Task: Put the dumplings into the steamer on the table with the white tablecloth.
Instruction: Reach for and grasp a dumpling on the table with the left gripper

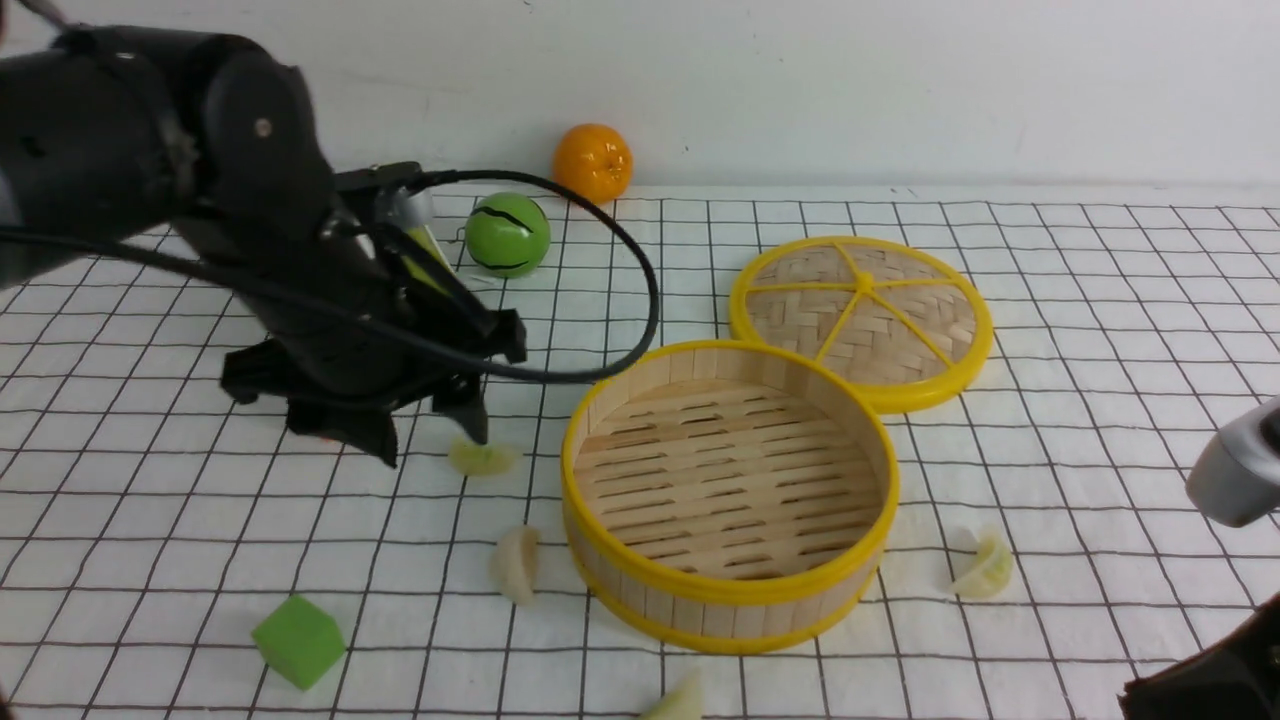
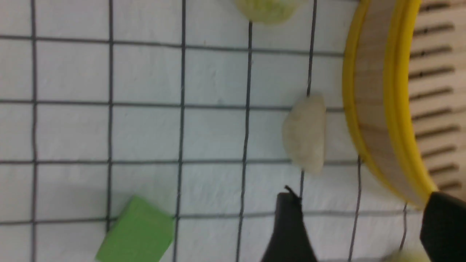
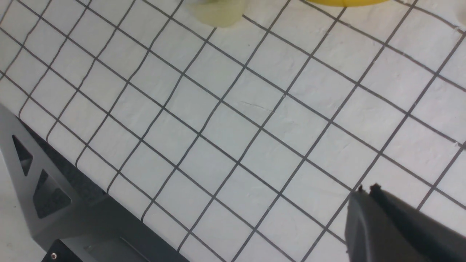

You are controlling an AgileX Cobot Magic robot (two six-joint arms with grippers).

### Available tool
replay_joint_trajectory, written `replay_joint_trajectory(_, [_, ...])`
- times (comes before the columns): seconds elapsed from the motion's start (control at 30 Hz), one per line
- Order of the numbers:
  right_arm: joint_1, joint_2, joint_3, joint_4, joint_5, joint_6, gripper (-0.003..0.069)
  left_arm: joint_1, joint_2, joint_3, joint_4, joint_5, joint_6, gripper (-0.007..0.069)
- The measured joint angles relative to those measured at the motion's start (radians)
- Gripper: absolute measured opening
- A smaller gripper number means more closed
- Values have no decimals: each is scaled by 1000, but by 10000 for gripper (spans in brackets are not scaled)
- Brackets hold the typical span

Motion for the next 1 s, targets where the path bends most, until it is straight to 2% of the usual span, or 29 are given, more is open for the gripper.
replay_joint_trajectory(0.1, [0, 0, 0, 0, 1, 0, -13, 24, 84, -41, -19, -61, -115, 566])
replay_joint_trajectory(0.27, [0, 0, 0, 0, 10, -1, -8, 78, 198, -54, -43, -197, -240, 582])
replay_joint_trajectory(0.6, [0, 0, -1, -1, -8, -16, -4, 90, 332, -54, -51, -319, -261, 580])
replay_joint_trajectory(0.7, [0, 1, -1, -1, -10, -20, -4, 90, 345, -59, -51, -327, -262, 540])
replay_joint_trajectory(0.77, [0, 1, -1, -1, -12, -20, -4, 90, 348, -62, -49, -325, -262, 463])
replay_joint_trajectory(0.83, [0, 1, -1, -1, -12, -20, -4, 90, 350, -63, -49, -325, -254, 329])
replay_joint_trajectory(0.9, [0, 1, -1, -1, -12, -20, -4, 90, 351, -65, -53, -320, -246, 247])
replay_joint_trajectory(0.93, [0, 1, -1, -1, -13, -20, -4, 90, 353, -77, -53, -301, -226, 180])
replay_joint_trajectory(1.0, [0, 1, -1, -1, -13, -20, -4, 90, 357, -111, -56, -250, -170, 169])
